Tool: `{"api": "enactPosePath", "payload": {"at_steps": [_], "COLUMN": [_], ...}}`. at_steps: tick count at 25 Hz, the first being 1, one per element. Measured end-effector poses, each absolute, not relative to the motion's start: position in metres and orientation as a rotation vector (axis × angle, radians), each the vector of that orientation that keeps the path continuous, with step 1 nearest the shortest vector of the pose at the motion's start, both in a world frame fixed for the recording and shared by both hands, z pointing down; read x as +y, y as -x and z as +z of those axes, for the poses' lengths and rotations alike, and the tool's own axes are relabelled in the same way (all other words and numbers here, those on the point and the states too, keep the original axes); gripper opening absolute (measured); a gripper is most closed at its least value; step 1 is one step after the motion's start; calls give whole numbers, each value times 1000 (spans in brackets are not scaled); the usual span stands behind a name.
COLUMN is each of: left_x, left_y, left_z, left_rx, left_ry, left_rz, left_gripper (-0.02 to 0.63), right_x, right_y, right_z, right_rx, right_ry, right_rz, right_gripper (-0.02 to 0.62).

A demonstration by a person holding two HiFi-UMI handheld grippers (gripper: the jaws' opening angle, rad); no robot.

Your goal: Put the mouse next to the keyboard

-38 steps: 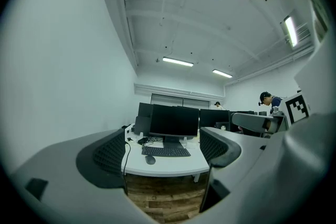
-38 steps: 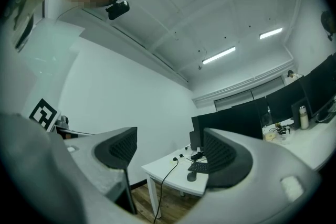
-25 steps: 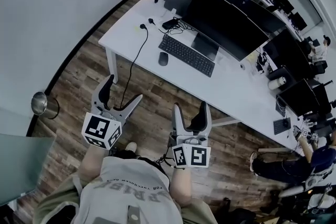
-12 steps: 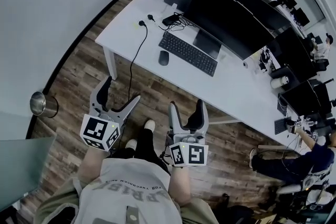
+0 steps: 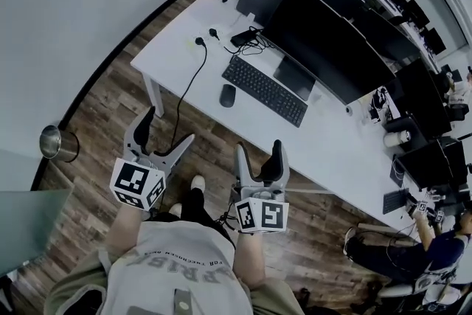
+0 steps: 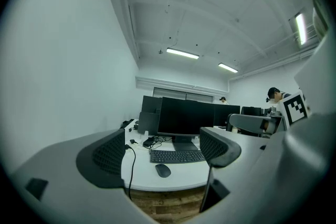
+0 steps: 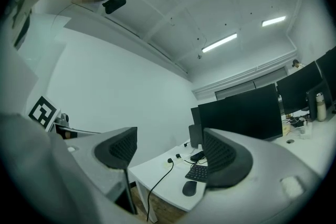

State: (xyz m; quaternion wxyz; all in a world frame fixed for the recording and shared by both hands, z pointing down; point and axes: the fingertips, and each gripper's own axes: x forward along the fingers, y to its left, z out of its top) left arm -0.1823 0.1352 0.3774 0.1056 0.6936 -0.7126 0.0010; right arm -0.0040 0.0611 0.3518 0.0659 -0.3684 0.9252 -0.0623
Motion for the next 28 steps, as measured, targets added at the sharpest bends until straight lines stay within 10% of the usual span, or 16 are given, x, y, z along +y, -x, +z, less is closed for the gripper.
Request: {"api": "enactPosePath", "payload": {"at_steps": [28], "left_x": [-20], "left_y": [224], "left_z": [401], "left_rx": [-2203], "left_ry": [-1891], "left_rz": [88], "left_gripper": [425], "right_x": [-113], "right_y": [55], "right_z": [409], "right_rx": [2886], "right_ry": [1015], "right_rz": [-365], "right_gripper": [387]}}
